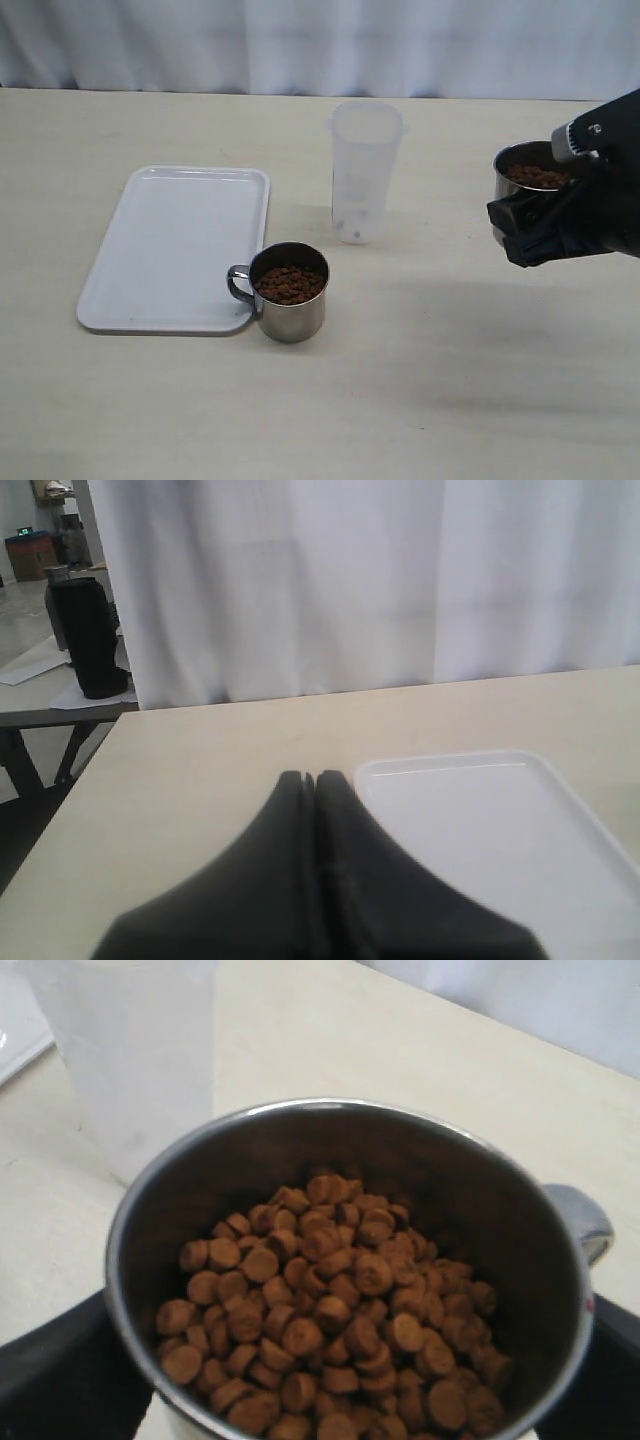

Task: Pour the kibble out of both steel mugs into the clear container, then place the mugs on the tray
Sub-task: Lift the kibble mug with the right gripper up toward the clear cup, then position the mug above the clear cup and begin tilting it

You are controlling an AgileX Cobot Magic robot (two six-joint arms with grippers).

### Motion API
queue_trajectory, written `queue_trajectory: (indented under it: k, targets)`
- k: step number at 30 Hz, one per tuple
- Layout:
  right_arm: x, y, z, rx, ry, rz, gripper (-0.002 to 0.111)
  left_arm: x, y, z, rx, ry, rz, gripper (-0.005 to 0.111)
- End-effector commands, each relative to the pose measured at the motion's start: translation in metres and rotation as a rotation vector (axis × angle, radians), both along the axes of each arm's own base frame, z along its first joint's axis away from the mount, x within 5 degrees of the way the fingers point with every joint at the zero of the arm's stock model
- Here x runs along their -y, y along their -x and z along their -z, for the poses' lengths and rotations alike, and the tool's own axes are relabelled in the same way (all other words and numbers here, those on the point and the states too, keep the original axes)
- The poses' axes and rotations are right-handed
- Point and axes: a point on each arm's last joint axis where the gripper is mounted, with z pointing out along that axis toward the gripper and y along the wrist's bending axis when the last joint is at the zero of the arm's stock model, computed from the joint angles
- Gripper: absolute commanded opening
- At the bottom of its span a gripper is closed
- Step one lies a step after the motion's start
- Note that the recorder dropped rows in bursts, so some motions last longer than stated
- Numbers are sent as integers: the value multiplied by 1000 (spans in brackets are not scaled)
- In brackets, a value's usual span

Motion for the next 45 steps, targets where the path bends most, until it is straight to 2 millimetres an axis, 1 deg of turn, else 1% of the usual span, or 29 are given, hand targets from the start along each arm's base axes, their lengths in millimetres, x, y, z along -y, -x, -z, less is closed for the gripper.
queue_trajectory:
  k: [1, 5, 8, 10, 12, 15, 18, 21, 25, 28, 31, 38, 42, 45]
  targets:
    - [-1, -3, -10, 41, -6, -14, 4, 0, 0, 0, 7, 7, 7, 0]
    - [-1, -2, -8, 36, 0, -17, 4, 0, 0, 0, 7, 7, 7, 0]
    - [3, -2, -5, 28, 47, -2, 4, 0, 0, 0, 7, 7, 7, 0]
    - [2, -4, -8, 47, 70, -18, 4, 0, 0, 0, 7, 7, 7, 0]
    - [-2, -11, -18, 87, 65, -47, 4, 0, 0, 0, 7, 7, 7, 0]
    - [-10, -30, -36, 156, 72, -82, 4, 0, 0, 0, 7, 7, 7, 0]
    - [-17, -48, -46, 195, 104, -104, 4, 0, 0, 0, 7, 7, 7, 0]
    - [-21, -60, -45, 223, 184, -161, 4, 0, 0, 0, 7, 7, 7, 0]
    - [-29, -70, -40, 232, 183, -218, 4, 0, 0, 0, 7, 7, 7, 0]
    - [-36, -78, -37, 281, 239, -310, 4, 0, 0, 0, 7, 7, 7, 0]
    - [-44, -84, -40, 321, 218, -359, 4, 0, 0, 0, 7, 7, 7, 0]
    - [-50, -100, -50, 396, 284, -400, 4, 0, 0, 0, 7, 7, 7, 0]
    - [-53, -108, -52, 421, 314, -421, 4, 0, 0, 0, 7, 7, 7, 0]
    - [-64, -113, -49, 421, 359, -447, 4, 0, 0, 0, 7, 7, 7, 0]
